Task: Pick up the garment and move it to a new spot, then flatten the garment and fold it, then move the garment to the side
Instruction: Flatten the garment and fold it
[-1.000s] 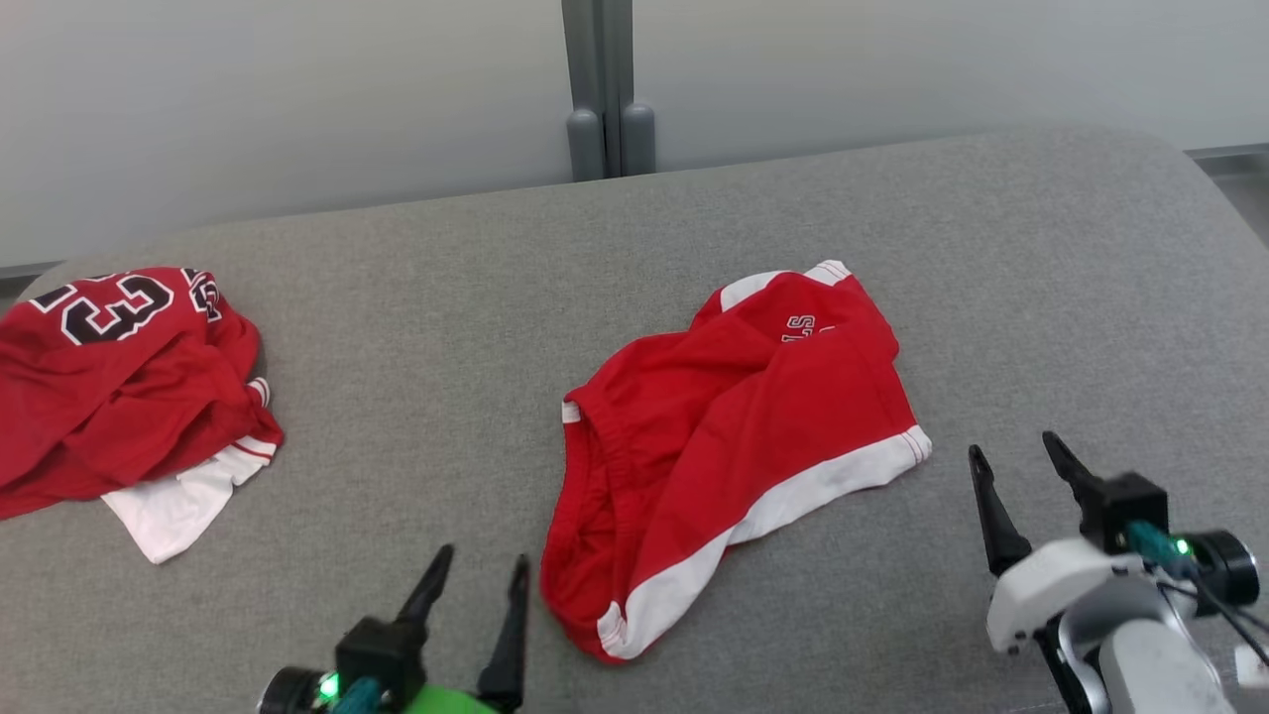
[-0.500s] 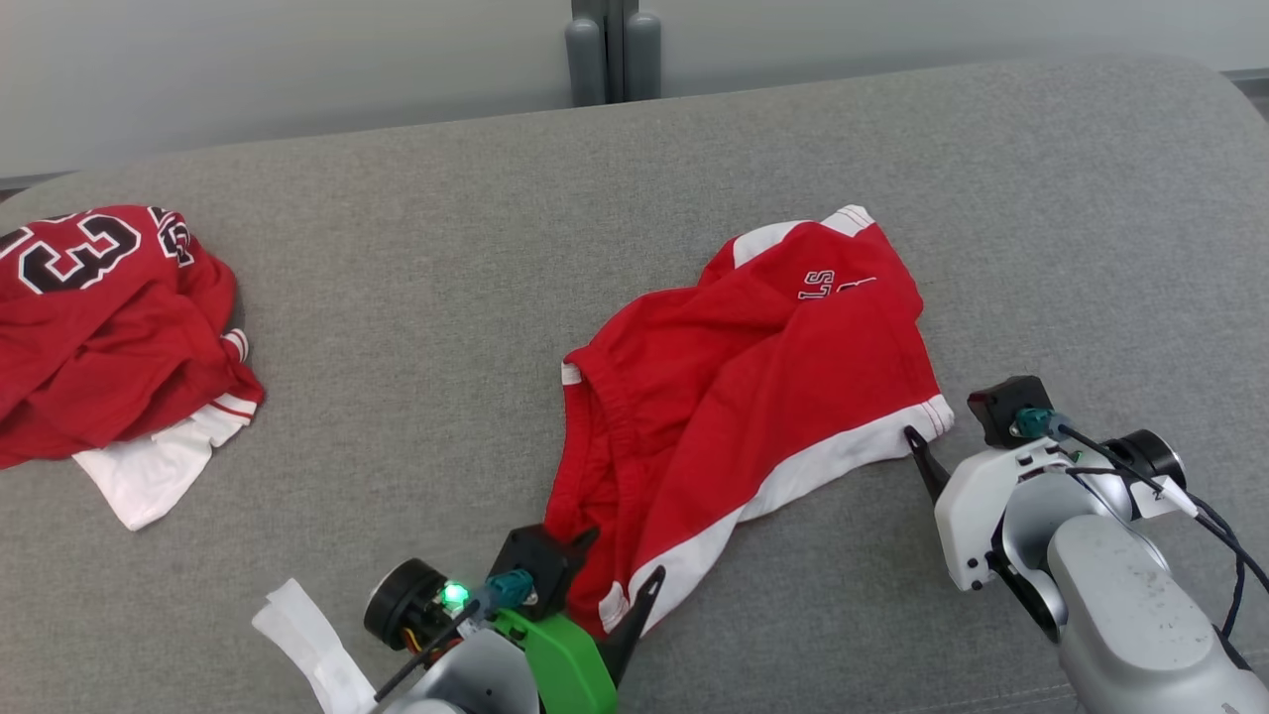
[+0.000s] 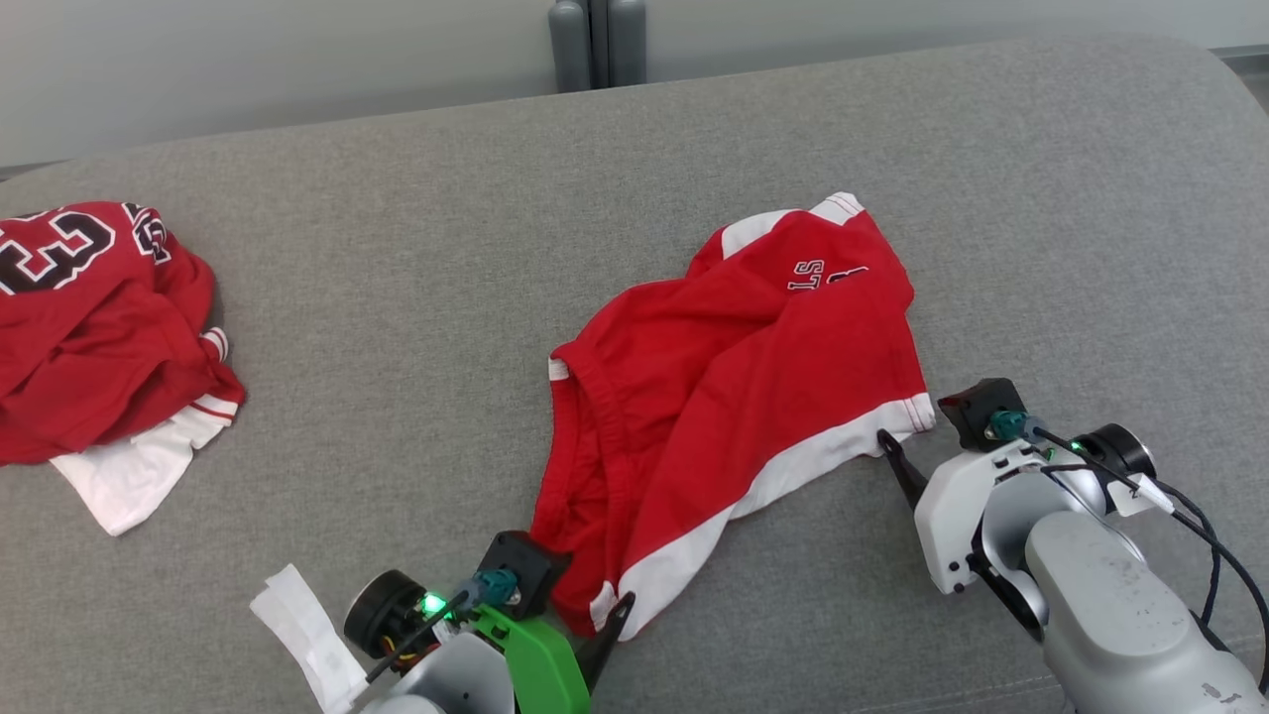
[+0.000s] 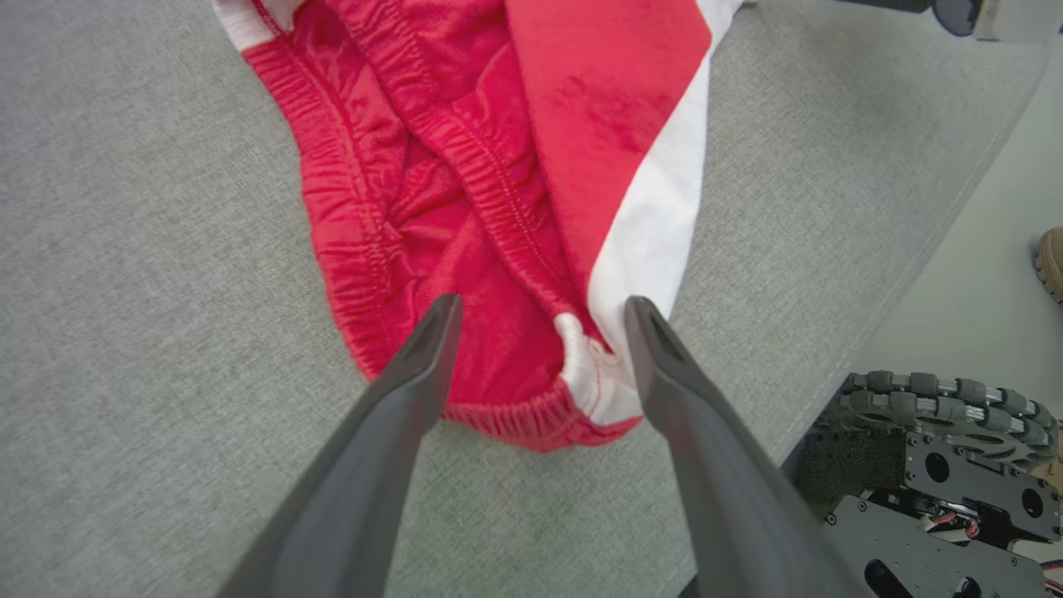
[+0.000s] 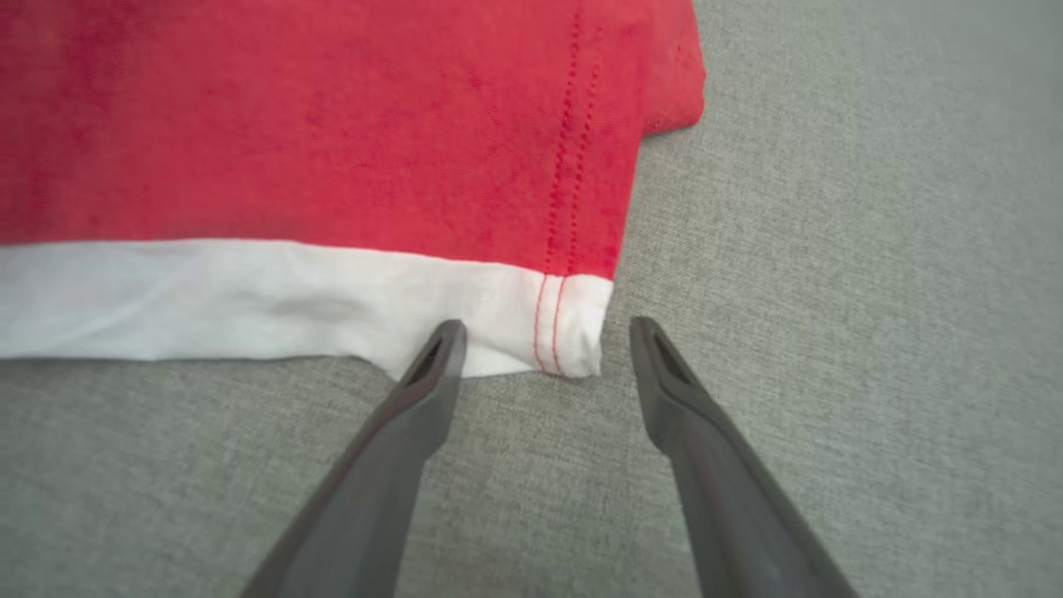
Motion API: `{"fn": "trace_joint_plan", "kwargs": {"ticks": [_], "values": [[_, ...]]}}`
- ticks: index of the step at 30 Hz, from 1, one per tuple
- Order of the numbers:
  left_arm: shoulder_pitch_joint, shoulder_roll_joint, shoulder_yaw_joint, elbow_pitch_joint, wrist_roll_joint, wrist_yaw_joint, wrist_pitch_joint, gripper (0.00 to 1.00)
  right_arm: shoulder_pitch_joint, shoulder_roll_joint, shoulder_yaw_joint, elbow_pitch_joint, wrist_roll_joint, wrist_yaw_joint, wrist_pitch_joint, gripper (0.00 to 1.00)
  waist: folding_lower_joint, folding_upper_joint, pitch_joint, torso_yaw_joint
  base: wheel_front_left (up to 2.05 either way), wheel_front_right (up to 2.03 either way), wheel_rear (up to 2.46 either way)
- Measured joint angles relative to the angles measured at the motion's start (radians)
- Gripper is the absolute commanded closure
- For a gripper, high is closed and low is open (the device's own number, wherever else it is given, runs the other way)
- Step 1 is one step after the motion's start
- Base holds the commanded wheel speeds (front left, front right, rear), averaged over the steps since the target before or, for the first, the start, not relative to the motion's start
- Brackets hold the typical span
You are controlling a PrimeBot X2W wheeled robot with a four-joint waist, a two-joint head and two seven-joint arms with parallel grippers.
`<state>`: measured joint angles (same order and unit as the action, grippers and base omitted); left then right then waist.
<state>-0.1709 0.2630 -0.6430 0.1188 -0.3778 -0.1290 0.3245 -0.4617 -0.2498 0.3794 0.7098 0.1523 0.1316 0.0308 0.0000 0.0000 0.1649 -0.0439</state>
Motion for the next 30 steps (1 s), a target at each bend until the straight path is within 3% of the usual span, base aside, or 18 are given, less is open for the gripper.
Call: {"fn": "trace_joint_plan", "kwargs": {"ticks": [13,15,16,19,20,21,22,26,30], "values": [[-0.014,0.035,-0.054,0.014,-0.053,0.000,0.026,0.00,-0.036,-0.002,0.066,0.053,0.040,0.000,-0.062,0.00,0.0000,0.0000,0.005,-0.009,0.00,0.00,0.00],[-0.014,0.040,-0.055,0.014,-0.054,0.000,0.027,0.19,-0.036,-0.002,0.075,0.058,0.045,0.000,-0.072,0.00,0.0000,0.0000,0.004,-0.010,0.00,0.00,0.00],[-0.014,0.043,-0.055,0.014,-0.055,0.000,0.028,0.47,-0.037,-0.002,0.081,0.062,0.049,0.000,-0.077,0.00,0.0000,0.0000,0.003,-0.011,0.00,0.00,0.00],[-0.014,0.044,-0.059,0.015,-0.062,0.000,0.035,0.70,-0.040,0.000,0.099,0.068,0.065,0.000,-0.078,0.00,0.0000,0.0000,0.005,-0.013,0.00,0.00,0.00],[-0.014,0.044,-0.060,0.015,-0.066,0.000,0.036,1.00,-0.042,0.000,0.105,0.070,0.070,0.000,-0.079,0.47,0.0000,0.0000,0.006,-0.014,0.00,0.00,0.00],[-0.014,0.043,-0.061,0.015,-0.069,0.000,0.039,1.00,-0.044,0.000,0.110,0.072,0.078,0.000,-0.084,0.66,0.0000,0.0000,0.006,-0.015,0.00,0.00,0.00],[-0.014,0.043,-0.063,0.017,-0.074,0.000,0.044,1.00,-0.044,0.002,0.115,0.073,0.092,0.000,-0.086,1.00,0.0000,0.0000,0.006,-0.017,0.00,0.00,0.00],[0.002,0.029,-0.051,0.018,-0.122,0.000,0.040,1.00,-0.044,-0.003,0.127,0.070,0.136,0.000,-0.092,1.00,0.0000,0.0000,0.003,-0.023,0.00,0.00,0.00],[0.072,-0.025,0.033,-0.051,-0.290,0.006,0.015,1.00,-0.010,-0.023,0.078,-0.008,0.248,0.000,-0.115,1.00,0.0000,0.0000,-0.012,-0.029,0.00,0.00,0.00]]}}
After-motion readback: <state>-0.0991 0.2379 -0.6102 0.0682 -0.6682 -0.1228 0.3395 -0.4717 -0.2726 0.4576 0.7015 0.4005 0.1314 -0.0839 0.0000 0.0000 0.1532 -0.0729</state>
